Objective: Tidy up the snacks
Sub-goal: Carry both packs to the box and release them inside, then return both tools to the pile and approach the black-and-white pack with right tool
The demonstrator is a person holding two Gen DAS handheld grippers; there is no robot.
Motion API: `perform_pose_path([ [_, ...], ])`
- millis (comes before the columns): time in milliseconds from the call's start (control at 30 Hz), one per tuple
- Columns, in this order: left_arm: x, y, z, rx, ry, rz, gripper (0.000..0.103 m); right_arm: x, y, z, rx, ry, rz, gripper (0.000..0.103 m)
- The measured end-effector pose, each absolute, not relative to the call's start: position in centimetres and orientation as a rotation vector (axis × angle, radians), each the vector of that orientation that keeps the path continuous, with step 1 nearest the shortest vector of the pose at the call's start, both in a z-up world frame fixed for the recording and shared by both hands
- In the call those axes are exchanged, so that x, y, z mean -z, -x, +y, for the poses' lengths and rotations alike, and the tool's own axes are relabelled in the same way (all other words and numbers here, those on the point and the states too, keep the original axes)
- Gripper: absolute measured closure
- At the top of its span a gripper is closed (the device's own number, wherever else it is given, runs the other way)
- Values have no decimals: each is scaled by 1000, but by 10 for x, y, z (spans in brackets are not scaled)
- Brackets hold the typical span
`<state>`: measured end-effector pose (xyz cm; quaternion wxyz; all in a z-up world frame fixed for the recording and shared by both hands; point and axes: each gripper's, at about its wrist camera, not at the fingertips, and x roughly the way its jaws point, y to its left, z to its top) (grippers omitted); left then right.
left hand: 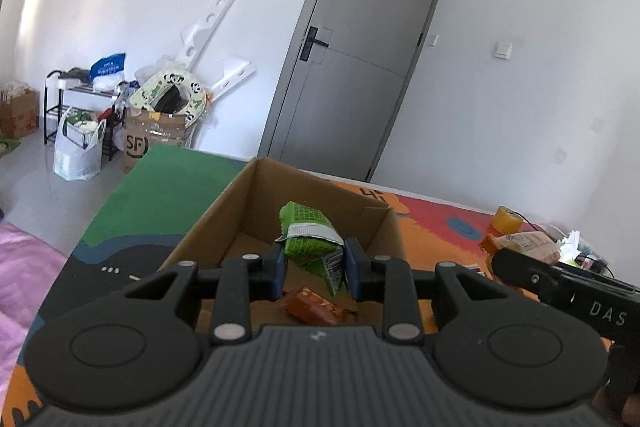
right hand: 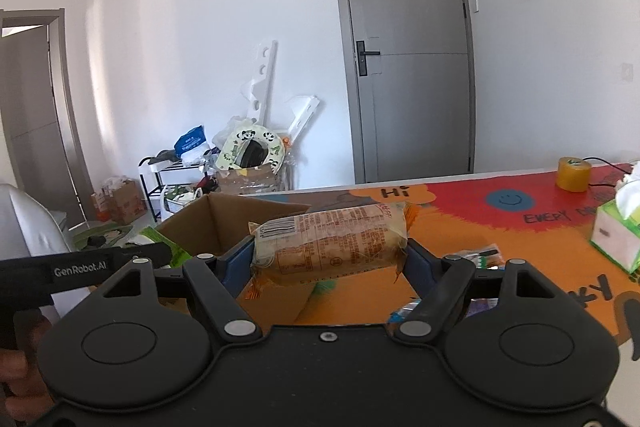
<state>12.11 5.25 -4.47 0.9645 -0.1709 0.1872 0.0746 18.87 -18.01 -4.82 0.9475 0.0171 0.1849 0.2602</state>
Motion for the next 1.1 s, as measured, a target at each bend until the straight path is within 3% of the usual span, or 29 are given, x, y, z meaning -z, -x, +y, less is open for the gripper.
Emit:
perform_pose_path([
  [200,45,-120,68,-199,369,368,69,47,-191,-164,-561,-32,374,28],
  [233,45,-119,72,-205,375,370,66,46,-190,-160,-569,-32,375,28],
  [300,45,-118,78,-212,402,372,51,45,-190,-152,-585,-27,371,28],
  [633,37,-103,85,-230,431,359,46,41,-200,-123,-663,-43,390,27],
  [800,34,-100,84,-255,433,345,29,41,-202,-122,-672,-47,415,21],
  [933,34,-98,82,-252,436,361,27,40,-198,-136,-634,-70,421,18],
  [1100,32,-98,73,-265,424,353,13,47,-192,-162,-582,-78,429,12],
])
